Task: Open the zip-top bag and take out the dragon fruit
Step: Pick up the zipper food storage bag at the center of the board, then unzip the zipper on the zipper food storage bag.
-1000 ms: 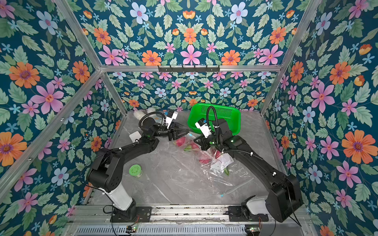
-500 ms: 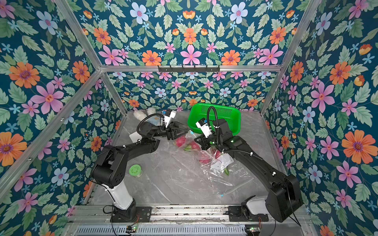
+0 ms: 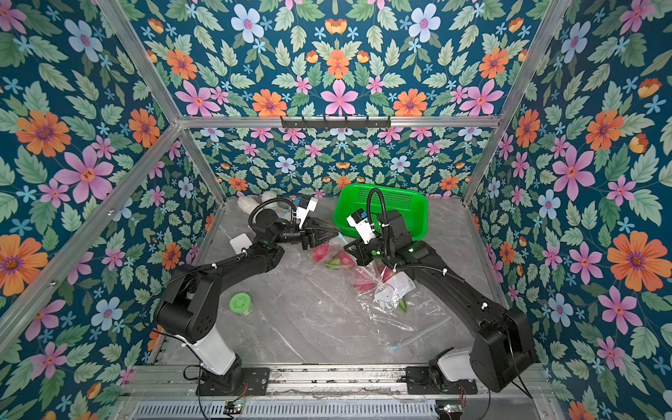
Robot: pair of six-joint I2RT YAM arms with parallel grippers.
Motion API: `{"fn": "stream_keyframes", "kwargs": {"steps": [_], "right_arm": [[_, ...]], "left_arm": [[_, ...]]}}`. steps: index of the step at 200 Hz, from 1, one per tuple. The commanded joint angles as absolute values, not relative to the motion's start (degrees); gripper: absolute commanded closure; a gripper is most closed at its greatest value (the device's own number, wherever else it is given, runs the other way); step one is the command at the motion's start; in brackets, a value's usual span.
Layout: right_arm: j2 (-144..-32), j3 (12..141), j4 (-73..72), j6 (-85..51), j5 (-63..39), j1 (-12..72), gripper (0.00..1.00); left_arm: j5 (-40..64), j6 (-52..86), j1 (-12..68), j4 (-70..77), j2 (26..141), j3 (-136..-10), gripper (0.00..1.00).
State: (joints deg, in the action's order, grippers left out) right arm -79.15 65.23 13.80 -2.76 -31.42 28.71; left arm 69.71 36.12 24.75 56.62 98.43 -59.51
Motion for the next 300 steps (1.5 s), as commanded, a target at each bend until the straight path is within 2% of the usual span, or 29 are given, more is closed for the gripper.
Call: {"fn": "stream_keyframes", "kwargs": {"steps": [1, 31, 61, 118, 137, 172, 201, 257, 300], "right_arm": [[-79.13, 65.64, 12.49, -2.55, -32.26, 28.74, 1.00], [-78.68, 65.31, 12.82, -2.39, -31.91, 28.74, 1.00], [-78.45, 64.89, 12.81, -2.37, -31.73, 28.73, 1.00], [-77.93, 65.95, 12.96, -2.98, -32.17, 28.74, 1.00], [-77.44, 66.99, 12.94, -3.24, -32.69, 28.74, 0.85], [-78.01, 68.52, 12.39, -3.85, -33.57, 28.74, 0.74], [-79.64, 69.33, 11.64, -4.40, -34.31, 28.73, 0.71], [-81.28, 70.97, 9.93, -5.08, -34.96, 28.74, 0.72], [-82.61, 71.89, 9.71, -5.54, -35.67, 28.74, 0.86]], "left_arm": [[69.87, 33.65, 24.79, 55.20, 98.09, -59.61, 0.81], [69.79, 33.66, 24.79, 55.28, 97.78, -59.15, 0.87], [69.53, 33.55, 24.74, 55.28, 97.21, -58.91, 1.00], [69.08, 33.44, 24.79, 55.06, 96.16, -58.54, 1.00], [69.08, 33.18, 24.78, 54.63, 95.93, -58.45, 1.00], [68.99, 33.05, 24.79, 54.40, 95.80, -58.18, 1.00], [69.06, 32.96, 24.87, 54.23, 95.63, -58.10, 1.00], [69.08, 32.78, 24.87, 53.96, 95.19, -57.50, 1.00], [69.02, 32.74, 24.87, 53.96, 95.02, -57.39, 1.00]]}}
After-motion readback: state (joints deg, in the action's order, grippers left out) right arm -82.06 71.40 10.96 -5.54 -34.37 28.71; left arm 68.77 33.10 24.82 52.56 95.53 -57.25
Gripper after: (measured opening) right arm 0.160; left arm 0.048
